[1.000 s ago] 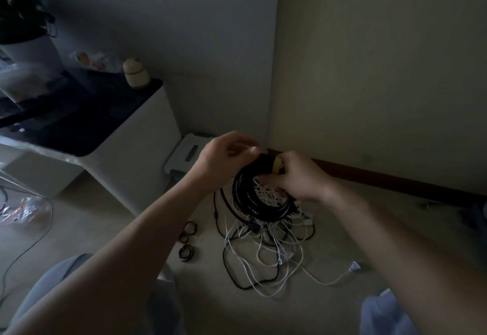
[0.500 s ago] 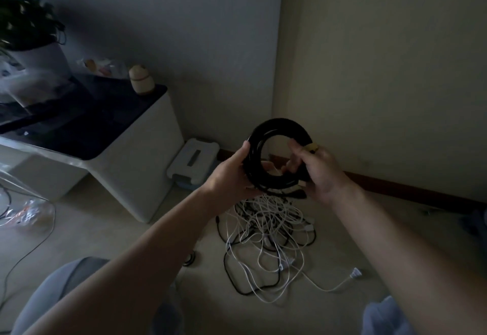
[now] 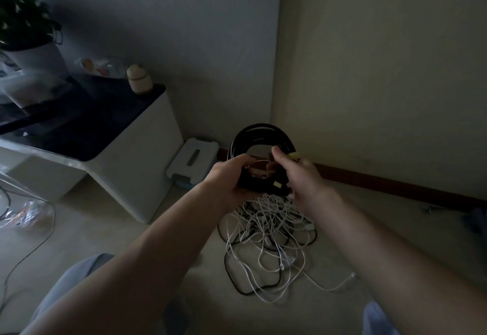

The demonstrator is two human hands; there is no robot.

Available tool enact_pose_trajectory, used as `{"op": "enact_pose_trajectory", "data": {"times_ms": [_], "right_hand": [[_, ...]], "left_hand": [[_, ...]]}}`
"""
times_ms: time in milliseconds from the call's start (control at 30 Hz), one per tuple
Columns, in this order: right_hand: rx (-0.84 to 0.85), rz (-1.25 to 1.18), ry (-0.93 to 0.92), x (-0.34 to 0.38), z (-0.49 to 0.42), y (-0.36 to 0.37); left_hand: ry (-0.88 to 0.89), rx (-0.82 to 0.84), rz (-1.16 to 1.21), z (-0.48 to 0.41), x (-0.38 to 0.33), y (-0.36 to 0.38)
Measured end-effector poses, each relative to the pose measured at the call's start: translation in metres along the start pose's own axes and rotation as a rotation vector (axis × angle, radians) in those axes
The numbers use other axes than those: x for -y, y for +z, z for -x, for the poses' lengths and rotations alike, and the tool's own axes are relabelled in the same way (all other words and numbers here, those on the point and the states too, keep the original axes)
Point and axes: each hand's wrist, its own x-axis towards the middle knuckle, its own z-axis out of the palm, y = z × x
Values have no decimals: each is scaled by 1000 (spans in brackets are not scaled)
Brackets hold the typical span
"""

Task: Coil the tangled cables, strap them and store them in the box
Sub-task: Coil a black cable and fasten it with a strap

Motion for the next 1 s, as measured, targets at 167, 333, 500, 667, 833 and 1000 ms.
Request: {"op": "enact_pose_trajectory", "data": {"times_ms": [167,333,500,667,833,1000], "right_hand": [[-60,-49,61,5,4,1],[-48,134,138,8,1,-5],[20,169,229,7,-1,-4],[101,103,249,13,-5,-8],[109,65,215,11,-8,-9],[46,102,141,8,-9,-7]], "left_hand": [[-40,-12,76,-2,5,5],[-101,29,90,-5,-1,5],[-122,66,153,-8,1,4],[-133,65,168,-6,2,6],[-109,101,170,-7,4,5],[-49,49,112,-6,3,6]]}}
